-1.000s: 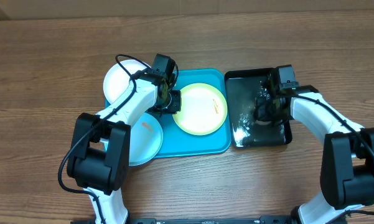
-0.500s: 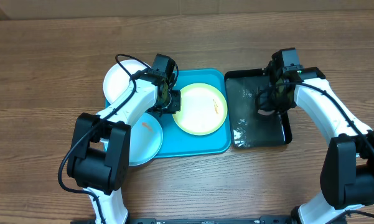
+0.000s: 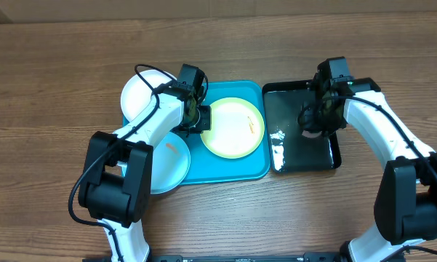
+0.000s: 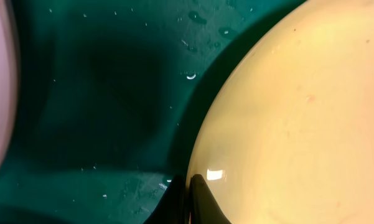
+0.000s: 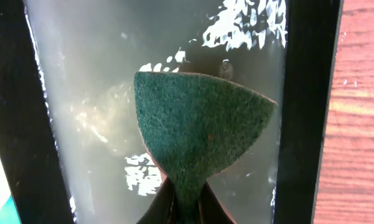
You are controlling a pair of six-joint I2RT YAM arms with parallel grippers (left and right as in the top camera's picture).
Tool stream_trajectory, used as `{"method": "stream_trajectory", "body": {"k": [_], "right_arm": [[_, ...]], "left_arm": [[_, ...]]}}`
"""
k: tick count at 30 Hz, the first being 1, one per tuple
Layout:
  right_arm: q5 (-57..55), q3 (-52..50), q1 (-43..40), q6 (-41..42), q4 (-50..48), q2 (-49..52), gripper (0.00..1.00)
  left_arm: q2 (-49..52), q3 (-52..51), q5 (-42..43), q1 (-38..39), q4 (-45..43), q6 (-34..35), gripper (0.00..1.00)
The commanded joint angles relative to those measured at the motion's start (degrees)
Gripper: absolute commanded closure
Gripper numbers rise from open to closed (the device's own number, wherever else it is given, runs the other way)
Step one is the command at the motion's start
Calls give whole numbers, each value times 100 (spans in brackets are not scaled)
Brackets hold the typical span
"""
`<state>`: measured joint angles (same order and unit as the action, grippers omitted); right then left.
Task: Clean dirty plates on tray and stack at the side
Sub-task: 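Grasp green sponge with right gripper and wet it in the water, then carry sponge with right gripper over to the yellow plate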
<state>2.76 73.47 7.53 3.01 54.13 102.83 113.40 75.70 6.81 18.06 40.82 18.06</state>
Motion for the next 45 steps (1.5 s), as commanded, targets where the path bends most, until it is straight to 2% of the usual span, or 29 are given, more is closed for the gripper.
{"method": "stream_trajectory", "body": {"k": [1, 12, 17, 20, 27, 36, 39, 45], "right_arm": [[33, 382, -9, 20, 184, -7, 96], [195, 378, 299, 17, 302, -4, 96], [-70, 378, 503, 31, 170, -4, 96], [-317, 378, 527, 326, 162, -4, 96], [-315, 391, 527, 319, 153, -7, 96], [-151, 1784, 509, 304, 1320, -39, 96], [297, 2048, 535, 299, 1414, -44, 96], [2087, 2074, 667, 299, 1054, -42, 96]], "left_arm": [[-9, 72, 37, -81, 153, -9, 96], [-28, 96, 341, -498, 337, -9, 96], [-28, 96, 509, -479, 334, -136, 96], [-28, 96, 511, -474, 334, -133, 96], [-28, 96, 529, -450, 330, -133, 96], [-28, 96, 533, -450, 278, -133, 96], [-28, 96, 592, -448, 262, -133, 96], [-28, 96, 656, -448, 262, -133, 96]]}}
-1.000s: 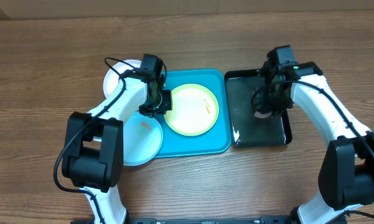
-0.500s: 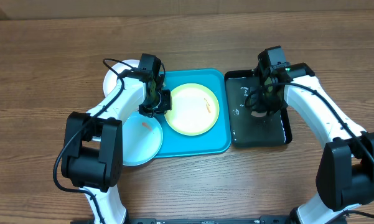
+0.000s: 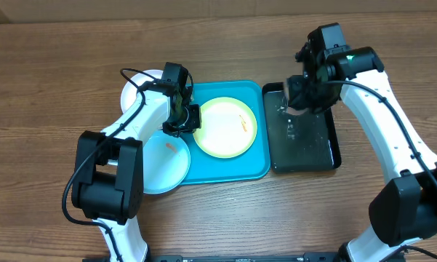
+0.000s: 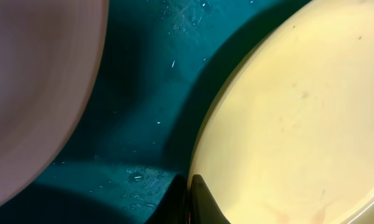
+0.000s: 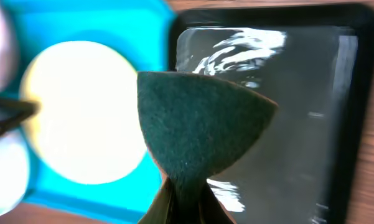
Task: Clean dirty plates on tray and stack at the side
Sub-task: 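Carry sponge with right gripper over to the yellow plate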
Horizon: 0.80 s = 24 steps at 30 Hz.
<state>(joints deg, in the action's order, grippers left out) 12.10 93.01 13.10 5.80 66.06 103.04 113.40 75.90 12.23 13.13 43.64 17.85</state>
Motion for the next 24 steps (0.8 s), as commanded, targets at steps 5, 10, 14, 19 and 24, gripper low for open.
{"method": "stream_trajectory", "body": {"k": [5, 10, 14, 19, 24], "right_arm": [[1589, 114, 466, 26, -538, -46, 96], [745, 107, 1097, 393, -754, 109, 96], [-273, 107, 1550, 501, -813, 380, 96], [-1239, 107, 1843, 686, -861, 813, 96], [-1600, 107, 1867, 796, -944, 1200, 96]], "left_arm": [[-28, 76, 118, 46, -20, -111, 96], [-28, 76, 118, 46, -15, -111, 96], [-28, 76, 116, 46, -13, -114, 96], [-28, 76, 118, 46, -13, -111, 96], [-28, 76, 118, 50, -13, -111, 96]]}}
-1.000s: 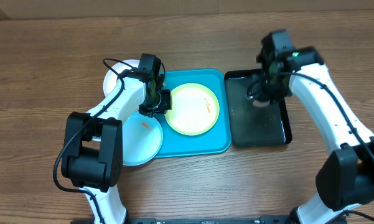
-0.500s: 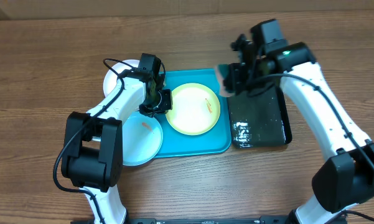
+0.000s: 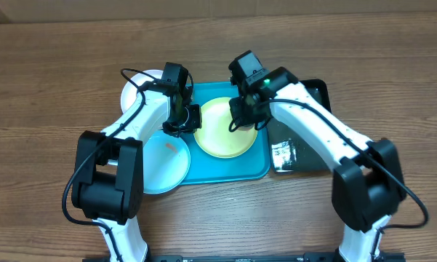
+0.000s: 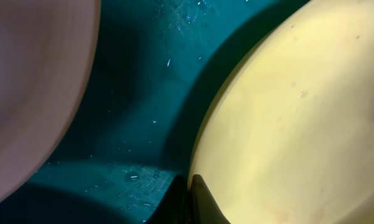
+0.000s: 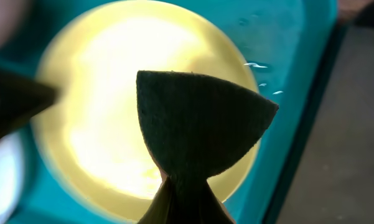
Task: Clean dirty plates on tray and stack at the side
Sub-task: 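Carry sponge with right gripper over to the yellow plate, then scrub yellow plate surface with sponge while left gripper holds rim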
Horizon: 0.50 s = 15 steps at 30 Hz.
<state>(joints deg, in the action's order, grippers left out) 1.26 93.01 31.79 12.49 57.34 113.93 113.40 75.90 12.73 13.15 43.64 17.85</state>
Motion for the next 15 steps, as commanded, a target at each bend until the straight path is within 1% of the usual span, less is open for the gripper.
{"method": "stream_trajectory", "body": {"k": [1, 15], "right_arm": [[-507, 107, -2, 127, -92, 181, 96], [-568, 66, -2, 131, -380, 898, 96]], "left_arm": [[-28, 76, 66, 48, -13, -111, 96], [-28, 76, 63, 111, -11, -116, 96]]}}
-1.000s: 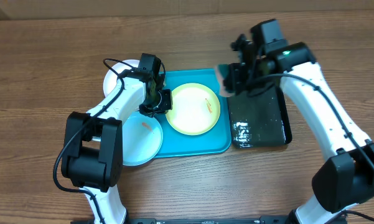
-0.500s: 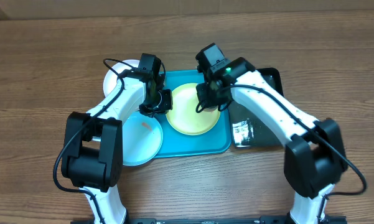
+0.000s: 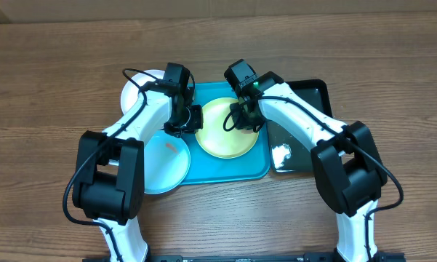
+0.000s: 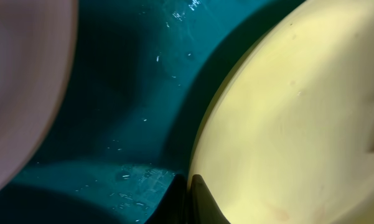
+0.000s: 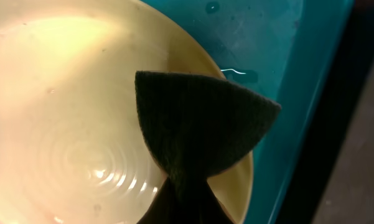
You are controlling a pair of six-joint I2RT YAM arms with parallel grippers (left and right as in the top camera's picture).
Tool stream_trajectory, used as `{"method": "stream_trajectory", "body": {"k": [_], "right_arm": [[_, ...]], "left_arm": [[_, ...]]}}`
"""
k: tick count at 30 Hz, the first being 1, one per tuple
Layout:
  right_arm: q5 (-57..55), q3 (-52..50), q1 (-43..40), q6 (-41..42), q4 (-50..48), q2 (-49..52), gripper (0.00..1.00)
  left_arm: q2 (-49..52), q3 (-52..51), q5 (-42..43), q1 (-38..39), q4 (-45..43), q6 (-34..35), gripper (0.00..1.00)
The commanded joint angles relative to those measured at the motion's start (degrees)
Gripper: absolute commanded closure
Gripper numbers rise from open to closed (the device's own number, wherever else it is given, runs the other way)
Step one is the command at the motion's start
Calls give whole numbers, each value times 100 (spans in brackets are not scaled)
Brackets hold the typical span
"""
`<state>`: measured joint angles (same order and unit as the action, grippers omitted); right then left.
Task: Clean dirty plates on tray and stack at the side
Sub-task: 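Scrub yellow plate surface with sponge while left gripper holds rim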
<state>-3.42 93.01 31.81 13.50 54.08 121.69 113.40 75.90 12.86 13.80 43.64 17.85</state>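
A yellow plate (image 3: pixel 222 135) lies on the blue tray (image 3: pixel 233 169). My left gripper (image 3: pixel 193 120) is shut on the plate's left rim, and its dark fingers (image 4: pixel 199 199) pinch the yellow edge (image 4: pixel 286 124). My right gripper (image 3: pixel 245 116) is shut on a folded green sponge (image 5: pixel 199 130). The sponge is down at the plate's right side, over its rim (image 5: pixel 81 124). Whether the sponge presses on the surface cannot be told. Wet rings shine on the plate beside the sponge.
A black tray (image 3: pixel 309 127) holding water stands right of the blue tray. A white plate (image 3: pixel 139 91) lies at the back left. A light blue plate (image 3: pixel 163 164) with an orange smear lies at the front left, overlapping the blue tray's edge.
My right gripper with the sponge has come down closer to the yellow plate and now sits nearer its right rim. The left gripper still pinches the left rim.
First the sponge was in the black tray's water while my left gripper held the yellow plate's rim. Then the sponge hung above the black tray and the plate sat slightly further left. Then the sponge was over the yellow plate, and now it is low at its right side.
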Motion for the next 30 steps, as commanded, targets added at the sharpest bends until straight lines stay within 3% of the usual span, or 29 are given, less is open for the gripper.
{"method": "stream_trajectory", "body": {"k": [1, 9, 13, 23, 30], "right_arm": [[-98, 61, -4, 42, -74, 186, 96], [-4, -164, -4, 763, -199, 461, 96], [1047, -282, -4, 769, -243, 586, 96], [3792, -33, -146, -52, -365, 505, 96], [3974, 817, -782, -365, 426, -24, 96]], "left_arm": [[-28, 76, 50, 48, -11, -116, 96], [-28, 76, 39, 46, -9, -118, 96], [-28, 76, 28, 46, -11, -118, 96], [-28, 76, 28, 48, -15, -116, 96], [-28, 76, 28, 48, -17, -116, 96]]}}
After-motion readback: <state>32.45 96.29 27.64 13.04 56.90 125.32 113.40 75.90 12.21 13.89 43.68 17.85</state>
